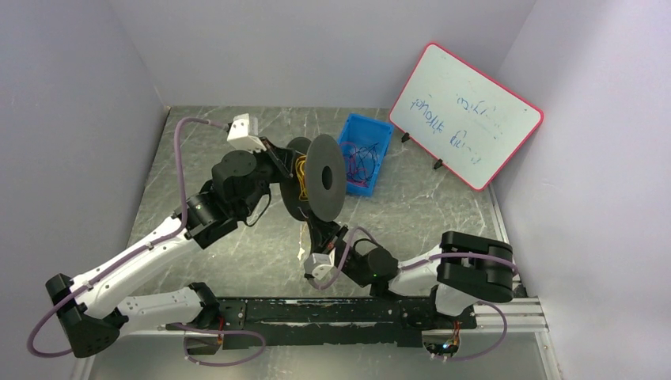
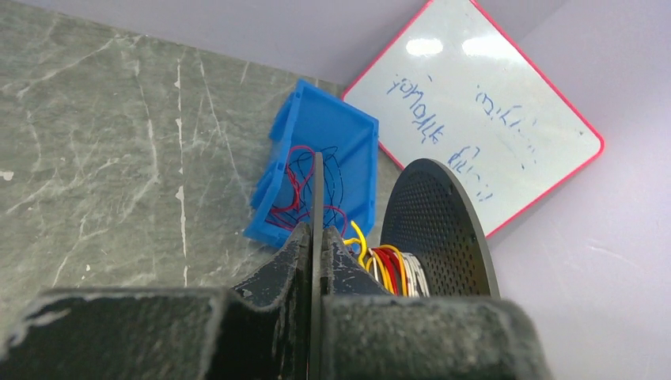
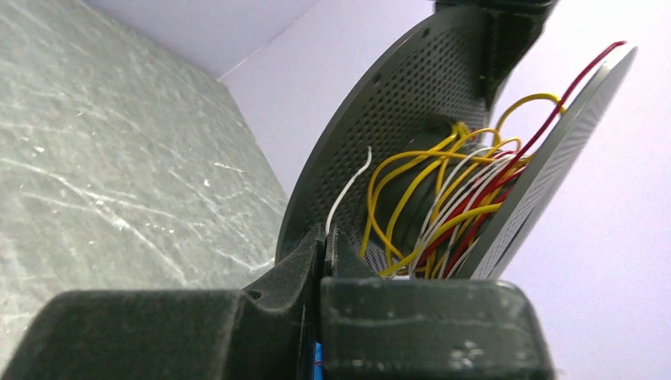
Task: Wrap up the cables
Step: Wrap the cable around the cable reel.
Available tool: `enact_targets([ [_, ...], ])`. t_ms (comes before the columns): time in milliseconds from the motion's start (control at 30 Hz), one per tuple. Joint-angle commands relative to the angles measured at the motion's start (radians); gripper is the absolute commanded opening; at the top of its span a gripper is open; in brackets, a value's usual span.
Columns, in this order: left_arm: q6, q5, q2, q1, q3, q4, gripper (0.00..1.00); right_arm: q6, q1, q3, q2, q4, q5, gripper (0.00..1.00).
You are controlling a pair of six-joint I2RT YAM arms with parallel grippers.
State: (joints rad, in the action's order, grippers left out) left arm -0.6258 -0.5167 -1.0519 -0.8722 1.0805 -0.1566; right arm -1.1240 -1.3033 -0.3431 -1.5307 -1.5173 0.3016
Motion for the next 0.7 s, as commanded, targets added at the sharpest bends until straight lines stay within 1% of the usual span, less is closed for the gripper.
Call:
enact_targets([
  [0,-0.102,0.040,0.023,-0.017,-0.039,0.149,0.07,-0.008,-0.029,-0.074,0.010,-0.306,-0.020,0.00],
  [167,-0.126,0.031,0.034,-0.017,-0.083,0.170,0.07,-0.018,-0.044,-0.125,0.018,-0.307,0.056,0.00],
  [267,-0.152,0.035,0.036,-0.017,-0.110,0.183,0.07,-0.011,-0.044,-0.178,0.007,-0.307,0.127,0.00],
  [433,-0.196,0.073,0.030,-0.017,-0.137,0.197,0.07,0.013,-0.043,-0.259,-0.027,-0.306,0.204,0.00],
  [667,-0.227,0.121,0.029,-0.017,-0.158,0.201,0.07,0.007,-0.044,-0.373,-0.084,-0.307,0.355,0.00],
])
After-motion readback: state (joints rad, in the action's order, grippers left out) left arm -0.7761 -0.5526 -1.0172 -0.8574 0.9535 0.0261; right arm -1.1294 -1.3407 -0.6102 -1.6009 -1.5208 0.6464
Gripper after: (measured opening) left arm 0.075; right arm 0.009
